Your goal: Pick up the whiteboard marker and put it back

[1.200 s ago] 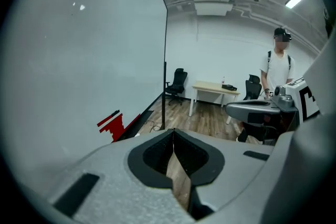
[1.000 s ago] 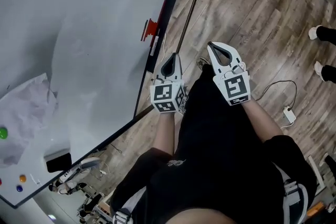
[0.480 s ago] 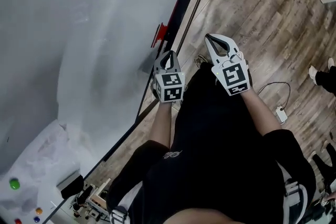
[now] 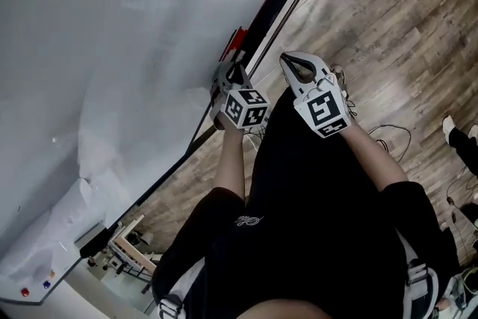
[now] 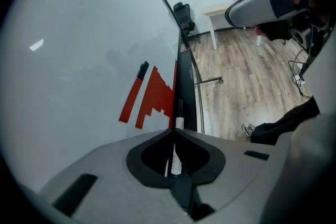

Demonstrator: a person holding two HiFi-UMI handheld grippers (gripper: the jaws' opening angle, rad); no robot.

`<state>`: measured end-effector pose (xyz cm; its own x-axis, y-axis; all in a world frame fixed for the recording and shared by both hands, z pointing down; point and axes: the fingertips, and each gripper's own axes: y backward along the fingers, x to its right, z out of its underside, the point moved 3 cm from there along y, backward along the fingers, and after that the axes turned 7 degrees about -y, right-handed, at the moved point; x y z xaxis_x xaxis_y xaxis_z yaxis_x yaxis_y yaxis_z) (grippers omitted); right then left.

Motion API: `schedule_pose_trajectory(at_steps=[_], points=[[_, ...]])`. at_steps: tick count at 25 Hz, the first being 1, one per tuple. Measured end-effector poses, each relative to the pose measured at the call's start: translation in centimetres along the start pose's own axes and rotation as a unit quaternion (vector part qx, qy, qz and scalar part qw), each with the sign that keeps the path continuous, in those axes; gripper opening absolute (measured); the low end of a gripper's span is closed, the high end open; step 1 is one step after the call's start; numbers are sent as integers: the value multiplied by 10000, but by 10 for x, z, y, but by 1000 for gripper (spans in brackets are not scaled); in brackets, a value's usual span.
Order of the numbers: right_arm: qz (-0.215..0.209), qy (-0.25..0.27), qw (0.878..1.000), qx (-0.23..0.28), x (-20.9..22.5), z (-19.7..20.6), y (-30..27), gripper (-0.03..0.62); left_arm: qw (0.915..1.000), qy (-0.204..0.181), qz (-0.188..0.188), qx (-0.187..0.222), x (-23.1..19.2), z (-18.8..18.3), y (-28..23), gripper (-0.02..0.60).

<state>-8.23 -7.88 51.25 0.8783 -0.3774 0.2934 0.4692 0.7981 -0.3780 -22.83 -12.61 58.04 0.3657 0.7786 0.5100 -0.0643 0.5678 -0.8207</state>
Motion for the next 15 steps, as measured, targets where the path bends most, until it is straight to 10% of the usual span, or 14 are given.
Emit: schedule_pose_trajectory(at_steps=[15], points=[[-530,250,9979,-286,7,24,6,3,9938,-486,324,-948,17,12,-22,85]])
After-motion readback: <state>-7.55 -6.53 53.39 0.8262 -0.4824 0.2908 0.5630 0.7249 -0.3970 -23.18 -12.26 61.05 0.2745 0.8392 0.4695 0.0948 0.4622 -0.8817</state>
